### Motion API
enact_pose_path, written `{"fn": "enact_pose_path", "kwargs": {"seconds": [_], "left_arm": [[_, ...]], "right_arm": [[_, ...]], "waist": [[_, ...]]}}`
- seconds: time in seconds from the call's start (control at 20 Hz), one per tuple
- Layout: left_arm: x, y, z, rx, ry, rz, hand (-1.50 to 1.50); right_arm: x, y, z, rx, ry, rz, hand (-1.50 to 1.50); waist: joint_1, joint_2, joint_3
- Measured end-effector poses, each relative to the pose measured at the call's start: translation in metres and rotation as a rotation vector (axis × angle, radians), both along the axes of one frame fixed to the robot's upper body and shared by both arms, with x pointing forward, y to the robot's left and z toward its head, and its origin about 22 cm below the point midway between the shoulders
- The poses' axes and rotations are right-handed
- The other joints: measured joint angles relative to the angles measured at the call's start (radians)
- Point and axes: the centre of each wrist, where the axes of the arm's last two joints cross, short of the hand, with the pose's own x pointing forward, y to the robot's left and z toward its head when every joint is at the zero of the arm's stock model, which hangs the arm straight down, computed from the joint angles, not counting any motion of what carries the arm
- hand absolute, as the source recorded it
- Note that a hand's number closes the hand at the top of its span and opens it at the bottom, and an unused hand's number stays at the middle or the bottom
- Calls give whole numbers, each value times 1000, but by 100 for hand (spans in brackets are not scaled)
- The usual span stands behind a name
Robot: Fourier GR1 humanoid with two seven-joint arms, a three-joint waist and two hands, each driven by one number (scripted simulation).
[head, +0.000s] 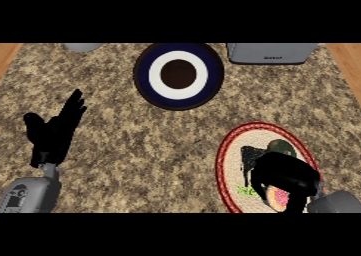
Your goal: Pick the cupcake from the placemat and place it in the plate
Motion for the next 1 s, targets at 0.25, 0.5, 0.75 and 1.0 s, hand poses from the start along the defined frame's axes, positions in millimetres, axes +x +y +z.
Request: {"fn": "enact_pose_path", "kwargs": {"seconds": [0.25,0.5,0.75,1.0], "left_arm": [[2,-3,3,5,-7,-31,0],[2,-4,-2,1,-8,-36,0],[9,-3,3,6,-7,-29,0],[8,-1,-4,8,-3,-26,0]], "right_arm": [[16,120,29,152,-7,106,150],[29,173,79,351,-101,51,150],[37,187,123,548,-240,-138,150],[62,201,152,641,-263,-326,150]], "waist": [[33,5,3],[39,7,5],[29,5,5],[29,7,5]]}}
